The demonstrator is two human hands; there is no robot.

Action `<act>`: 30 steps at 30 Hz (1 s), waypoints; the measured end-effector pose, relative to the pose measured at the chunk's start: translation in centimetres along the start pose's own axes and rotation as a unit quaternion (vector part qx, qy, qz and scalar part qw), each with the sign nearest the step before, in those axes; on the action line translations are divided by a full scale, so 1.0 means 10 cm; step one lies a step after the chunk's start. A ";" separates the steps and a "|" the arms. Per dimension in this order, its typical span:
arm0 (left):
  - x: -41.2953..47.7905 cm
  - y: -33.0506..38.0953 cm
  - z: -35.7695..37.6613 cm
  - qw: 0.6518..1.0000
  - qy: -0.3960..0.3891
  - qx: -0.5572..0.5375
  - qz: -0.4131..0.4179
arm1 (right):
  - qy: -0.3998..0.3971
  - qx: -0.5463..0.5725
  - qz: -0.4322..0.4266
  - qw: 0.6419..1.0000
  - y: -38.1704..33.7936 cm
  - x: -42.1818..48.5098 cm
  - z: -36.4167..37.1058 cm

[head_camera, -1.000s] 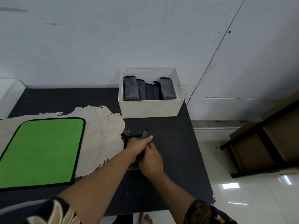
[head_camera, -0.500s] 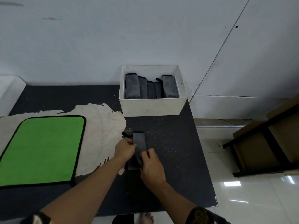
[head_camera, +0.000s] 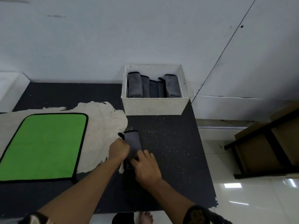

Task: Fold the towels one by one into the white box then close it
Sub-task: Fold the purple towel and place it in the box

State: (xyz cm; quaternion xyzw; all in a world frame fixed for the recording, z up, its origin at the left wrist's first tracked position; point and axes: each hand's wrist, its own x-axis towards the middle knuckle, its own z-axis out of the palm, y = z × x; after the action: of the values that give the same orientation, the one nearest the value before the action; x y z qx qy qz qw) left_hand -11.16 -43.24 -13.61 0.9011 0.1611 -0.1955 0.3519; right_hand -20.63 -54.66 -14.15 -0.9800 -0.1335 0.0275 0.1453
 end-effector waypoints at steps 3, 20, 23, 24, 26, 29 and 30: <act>-0.02 -0.03 0.03 0.998 0.028 0.051 0.026 | -0.022 -0.005 -0.007 1.000 0.01 -0.02 0.02; 0.06 -0.22 -0.02 0.992 0.017 0.108 0.060 | -0.002 0.210 0.269 0.940 0.04 0.27 -0.18; 0.06 -0.21 -0.05 0.992 0.008 0.105 0.062 | -0.071 0.165 0.254 0.950 -0.01 0.32 -0.13; 0.04 -0.22 -0.05 0.993 0.006 0.097 0.060 | -0.078 0.151 0.259 0.951 -0.01 0.32 -0.09; -0.02 -0.23 -0.05 0.995 0.003 0.088 0.051 | -0.073 0.130 0.264 0.953 -0.03 0.32 -0.04; -0.14 -0.31 -0.01 0.991 -0.015 0.126 0.045 | -0.056 0.133 0.277 0.950 -0.03 0.31 -0.01; -0.17 -0.34 0.00 0.990 -0.023 0.133 0.041 | -0.051 0.139 0.283 0.947 -0.03 0.31 0.00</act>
State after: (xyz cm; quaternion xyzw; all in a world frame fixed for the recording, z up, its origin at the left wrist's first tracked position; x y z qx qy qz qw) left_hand -14.07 -41.15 -14.80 0.9408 0.0886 -0.2215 0.2407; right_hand -17.72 -53.59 -14.08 -0.9446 0.1474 0.1361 0.2597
